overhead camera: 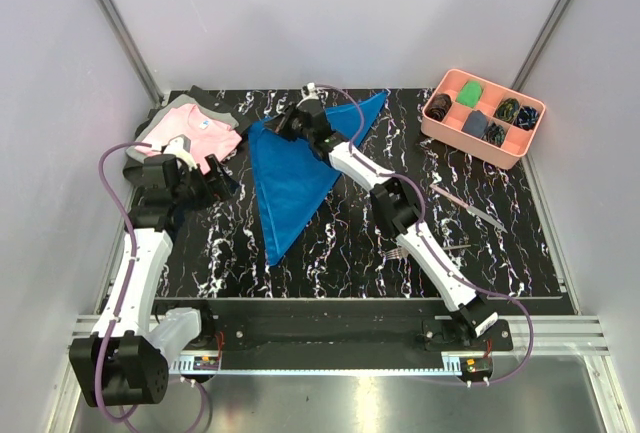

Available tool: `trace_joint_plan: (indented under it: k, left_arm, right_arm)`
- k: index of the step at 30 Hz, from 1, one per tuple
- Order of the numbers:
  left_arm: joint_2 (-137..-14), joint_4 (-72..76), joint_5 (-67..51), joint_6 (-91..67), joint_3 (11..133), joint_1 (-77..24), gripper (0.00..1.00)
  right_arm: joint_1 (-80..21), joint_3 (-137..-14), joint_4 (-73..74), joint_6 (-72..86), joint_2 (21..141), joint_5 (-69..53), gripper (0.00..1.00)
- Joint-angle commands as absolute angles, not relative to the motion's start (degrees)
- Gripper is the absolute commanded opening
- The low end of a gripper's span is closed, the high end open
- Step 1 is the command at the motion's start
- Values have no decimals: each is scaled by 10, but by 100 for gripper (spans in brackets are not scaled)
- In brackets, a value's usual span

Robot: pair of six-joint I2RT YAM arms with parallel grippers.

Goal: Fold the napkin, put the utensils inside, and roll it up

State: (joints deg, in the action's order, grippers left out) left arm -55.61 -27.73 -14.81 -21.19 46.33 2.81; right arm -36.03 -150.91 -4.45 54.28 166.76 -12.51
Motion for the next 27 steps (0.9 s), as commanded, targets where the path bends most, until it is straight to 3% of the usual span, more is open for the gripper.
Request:
trace_joint_plan:
  k: [1,27]
  left_arm:
    - [-556,-258,-160,-210,463,33,96]
    - [-570,-256,-173,-213,462,38,96]
  right_arm:
    - [-366,-1547,-106,557,1678,-88,0]
    - [-374,-1590,-156,548,1726,-62,0]
